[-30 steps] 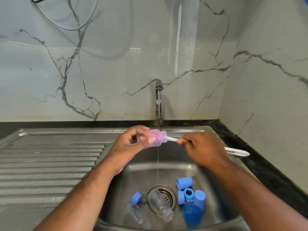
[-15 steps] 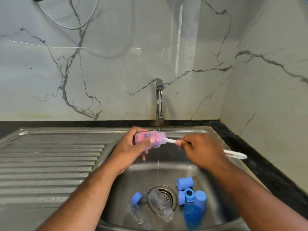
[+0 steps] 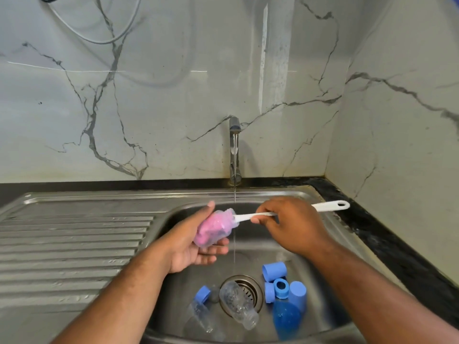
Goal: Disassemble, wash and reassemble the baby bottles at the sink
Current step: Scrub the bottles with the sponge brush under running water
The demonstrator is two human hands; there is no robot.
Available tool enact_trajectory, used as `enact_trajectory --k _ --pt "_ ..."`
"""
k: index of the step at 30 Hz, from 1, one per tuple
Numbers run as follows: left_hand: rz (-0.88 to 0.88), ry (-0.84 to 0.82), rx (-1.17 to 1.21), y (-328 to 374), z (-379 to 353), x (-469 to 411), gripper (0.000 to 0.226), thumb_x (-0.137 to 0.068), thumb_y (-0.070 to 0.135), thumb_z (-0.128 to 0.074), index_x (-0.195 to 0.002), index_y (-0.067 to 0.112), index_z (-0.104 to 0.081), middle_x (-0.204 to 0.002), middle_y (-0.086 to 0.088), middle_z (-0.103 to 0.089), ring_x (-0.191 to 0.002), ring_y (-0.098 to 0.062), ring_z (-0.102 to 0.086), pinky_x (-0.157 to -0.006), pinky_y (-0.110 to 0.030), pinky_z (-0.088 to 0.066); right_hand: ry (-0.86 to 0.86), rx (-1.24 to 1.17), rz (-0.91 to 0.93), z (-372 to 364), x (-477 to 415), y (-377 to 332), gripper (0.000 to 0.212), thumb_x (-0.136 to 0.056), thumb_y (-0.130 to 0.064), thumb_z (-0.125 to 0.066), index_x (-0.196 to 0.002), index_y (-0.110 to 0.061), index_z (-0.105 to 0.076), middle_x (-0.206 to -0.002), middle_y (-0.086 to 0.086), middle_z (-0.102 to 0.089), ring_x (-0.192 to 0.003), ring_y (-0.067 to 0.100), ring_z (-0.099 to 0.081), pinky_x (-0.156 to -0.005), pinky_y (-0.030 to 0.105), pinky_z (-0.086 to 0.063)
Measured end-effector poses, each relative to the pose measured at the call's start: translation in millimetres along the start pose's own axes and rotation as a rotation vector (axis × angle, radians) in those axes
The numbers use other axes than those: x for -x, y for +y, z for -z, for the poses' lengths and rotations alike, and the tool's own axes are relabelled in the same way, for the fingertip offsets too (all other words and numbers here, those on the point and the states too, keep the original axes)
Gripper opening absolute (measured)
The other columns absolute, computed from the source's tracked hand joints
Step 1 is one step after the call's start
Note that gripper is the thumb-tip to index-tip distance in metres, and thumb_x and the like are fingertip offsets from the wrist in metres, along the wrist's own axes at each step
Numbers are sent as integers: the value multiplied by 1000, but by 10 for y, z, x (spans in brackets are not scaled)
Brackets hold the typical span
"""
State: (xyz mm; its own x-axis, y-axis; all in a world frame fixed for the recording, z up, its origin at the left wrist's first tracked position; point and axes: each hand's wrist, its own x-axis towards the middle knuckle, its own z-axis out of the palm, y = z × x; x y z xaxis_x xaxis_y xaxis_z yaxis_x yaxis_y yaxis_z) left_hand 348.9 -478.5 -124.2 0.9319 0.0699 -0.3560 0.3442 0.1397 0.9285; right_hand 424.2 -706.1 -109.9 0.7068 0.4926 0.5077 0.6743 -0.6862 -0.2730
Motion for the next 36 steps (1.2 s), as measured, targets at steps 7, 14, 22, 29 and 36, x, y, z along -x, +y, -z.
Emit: enact_trajectory --k 7,14,22,29,36 --pt "-464 267 -199 91 140 -72 47 -87 56 -70 -95 10 -69 -76 -10 -68 -56 -19 -55 -42 -23 -34 -205 -74 -114 111 -42 110 23 -93 -58 -61 -94 -42 -78 -63 -17 -62 -64 4 -56 -58 28 -39" --pt "-453 231 -115 109 133 -71 35 -99 42 -59 -93 8 -68 -64 -11 -61 -45 -18 -42 -43 -19 -27 -78 -156 -48 272 -33 128 18 -87 -54 -72 -98 -41 -80 -84 -17 -72 -81 4 -64 -75 27 -49" --pt "-447 388 0 196 225 -81 32 -99 36 -57 -84 9 -64 -62 -11 -56 -41 -17 -41 -43 -18 -24 -65 -107 -76 369 -45 176 22 -87 -58 -68 -98 -43 -79 -88 -20 -74 -85 4 -66 -79 30 -52" --pt "-421 308 -182 70 58 -119 42 -97 46 -62 -93 5 -71 -67 -12 -66 -46 -16 -47 -41 -19 -31 -159 -4 -17 178 -36 -8 27 -89 -67 -59 -102 -49 -75 -81 -19 -72 -78 4 -63 -74 30 -53" --pt "-397 243 -132 58 5 -96 45 -95 51 -62 -99 7 -69 -75 -13 -68 -47 -15 -44 -43 -20 -29 -145 -24 -54 232 1 -71 24 -90 -62 -64 -99 -44 -77 -78 -19 -68 -78 5 -63 -73 28 -50"
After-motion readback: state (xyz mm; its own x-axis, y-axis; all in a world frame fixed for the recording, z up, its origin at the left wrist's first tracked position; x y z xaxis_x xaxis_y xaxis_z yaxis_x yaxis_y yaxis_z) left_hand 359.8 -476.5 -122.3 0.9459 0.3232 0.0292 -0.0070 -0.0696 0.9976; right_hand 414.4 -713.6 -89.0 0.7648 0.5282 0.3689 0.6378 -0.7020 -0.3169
